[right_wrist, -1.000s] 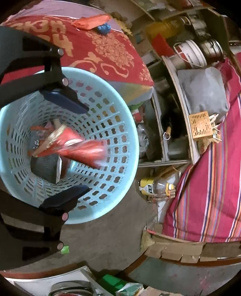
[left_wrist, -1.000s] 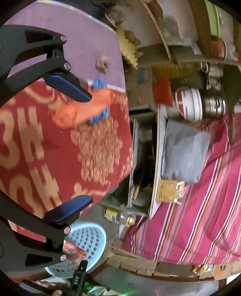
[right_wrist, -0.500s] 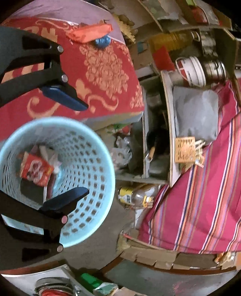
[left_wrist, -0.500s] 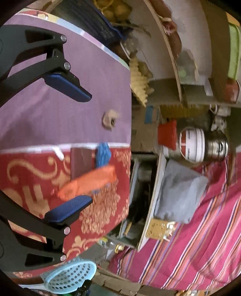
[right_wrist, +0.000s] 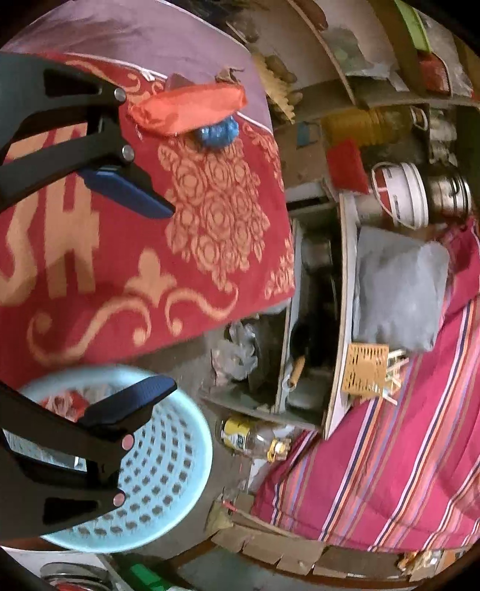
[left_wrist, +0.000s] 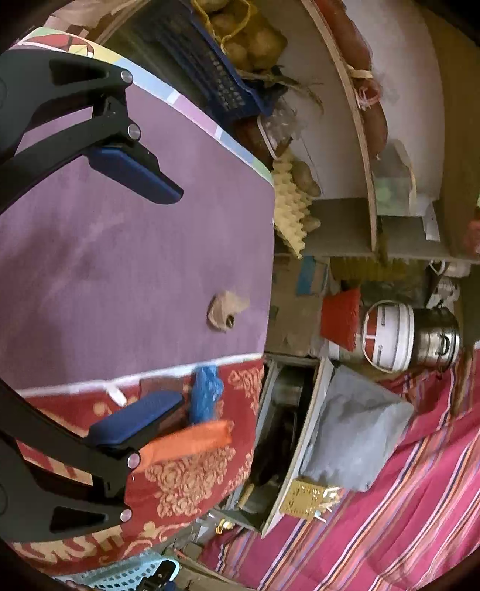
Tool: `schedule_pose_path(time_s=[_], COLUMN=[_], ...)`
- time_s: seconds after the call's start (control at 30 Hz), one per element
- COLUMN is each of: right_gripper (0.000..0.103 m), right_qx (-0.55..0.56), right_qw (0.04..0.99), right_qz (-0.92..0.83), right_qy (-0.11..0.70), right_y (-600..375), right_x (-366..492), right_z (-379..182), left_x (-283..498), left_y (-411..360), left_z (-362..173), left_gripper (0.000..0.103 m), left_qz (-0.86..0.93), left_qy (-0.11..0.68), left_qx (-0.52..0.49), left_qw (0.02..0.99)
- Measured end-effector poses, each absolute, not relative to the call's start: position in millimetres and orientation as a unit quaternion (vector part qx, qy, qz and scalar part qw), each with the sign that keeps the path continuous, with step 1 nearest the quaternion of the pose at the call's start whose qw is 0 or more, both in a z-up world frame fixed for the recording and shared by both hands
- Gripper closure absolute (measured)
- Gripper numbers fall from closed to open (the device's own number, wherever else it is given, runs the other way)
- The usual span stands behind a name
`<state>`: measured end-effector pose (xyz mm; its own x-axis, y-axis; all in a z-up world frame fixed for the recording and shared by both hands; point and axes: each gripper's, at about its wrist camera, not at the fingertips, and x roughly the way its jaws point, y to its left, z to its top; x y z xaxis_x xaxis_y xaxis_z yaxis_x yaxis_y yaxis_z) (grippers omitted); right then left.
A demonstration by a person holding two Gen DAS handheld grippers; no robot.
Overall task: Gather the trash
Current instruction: 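Move both grippers back to the table toward the orange bag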
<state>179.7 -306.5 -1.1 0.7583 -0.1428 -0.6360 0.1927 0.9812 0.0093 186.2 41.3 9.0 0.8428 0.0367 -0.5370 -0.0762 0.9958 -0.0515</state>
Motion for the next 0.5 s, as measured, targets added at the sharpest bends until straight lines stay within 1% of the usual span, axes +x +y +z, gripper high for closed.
schedule_pose_path(time_s=[0.5], right_gripper=[0.018], right_qx=[0.004], right_qw=[0.935], right_qz=[-0.043], right_qy=[0.353], right_y=[-233.8], right_x=[212.0], right_z=[-19.1], left_x=[202.0], left_y=[79.8], left_z=[-15.7], left_gripper=[0.006], left_qz=[0.057], left_qy=[0.29], left_qx=[-0.038], left_qw=[0.954])
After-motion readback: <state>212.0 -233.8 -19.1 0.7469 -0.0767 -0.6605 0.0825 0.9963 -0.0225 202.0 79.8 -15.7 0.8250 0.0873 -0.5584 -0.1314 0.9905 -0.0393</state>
